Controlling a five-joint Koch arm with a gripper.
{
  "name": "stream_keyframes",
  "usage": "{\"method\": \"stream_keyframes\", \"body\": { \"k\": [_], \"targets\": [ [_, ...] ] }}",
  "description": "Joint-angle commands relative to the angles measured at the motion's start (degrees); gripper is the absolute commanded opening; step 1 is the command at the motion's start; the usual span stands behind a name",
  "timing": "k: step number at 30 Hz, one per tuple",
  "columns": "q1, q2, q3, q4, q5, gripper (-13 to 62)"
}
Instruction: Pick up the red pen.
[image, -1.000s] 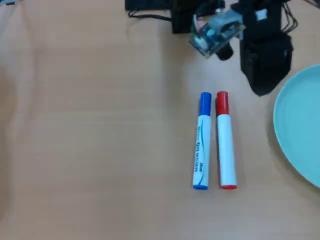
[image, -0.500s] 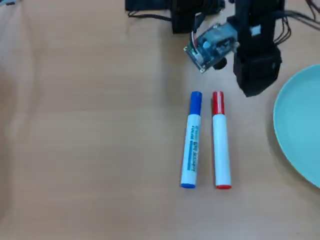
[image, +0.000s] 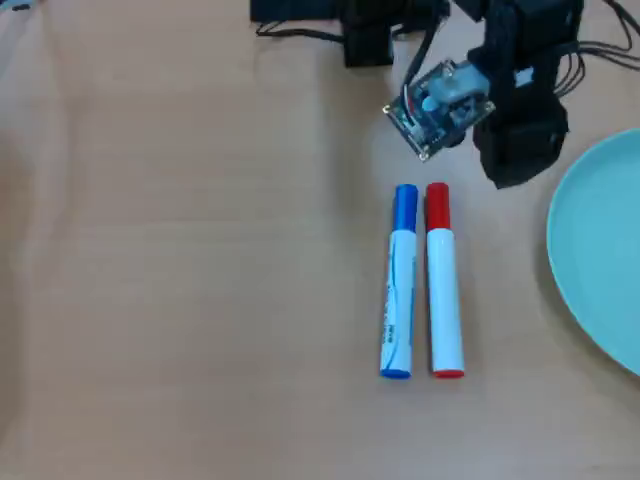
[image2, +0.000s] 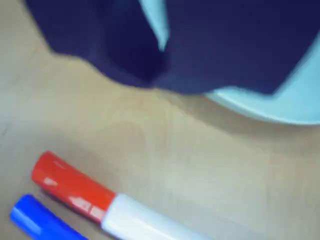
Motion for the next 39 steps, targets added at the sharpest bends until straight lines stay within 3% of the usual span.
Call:
{"method": "stream_keyframes", "body": {
  "k": [1, 8, 17, 24, 39],
  "targets": [
    [-0.44, 3.69, -1.67, 1.23, 7.12, -7.9],
    [-0.44, 3.78, -2.20, 1.93, -1.93, -6.0],
    [0.00, 3.08, -1.41, 3.08, -35.86, 6.4],
    [1.76, 2.90, -1.32, 5.54, -49.13, 18.8],
    [9.84, -2.29, -1.14, 3.60, -73.39, 25.6]
  ]
}}
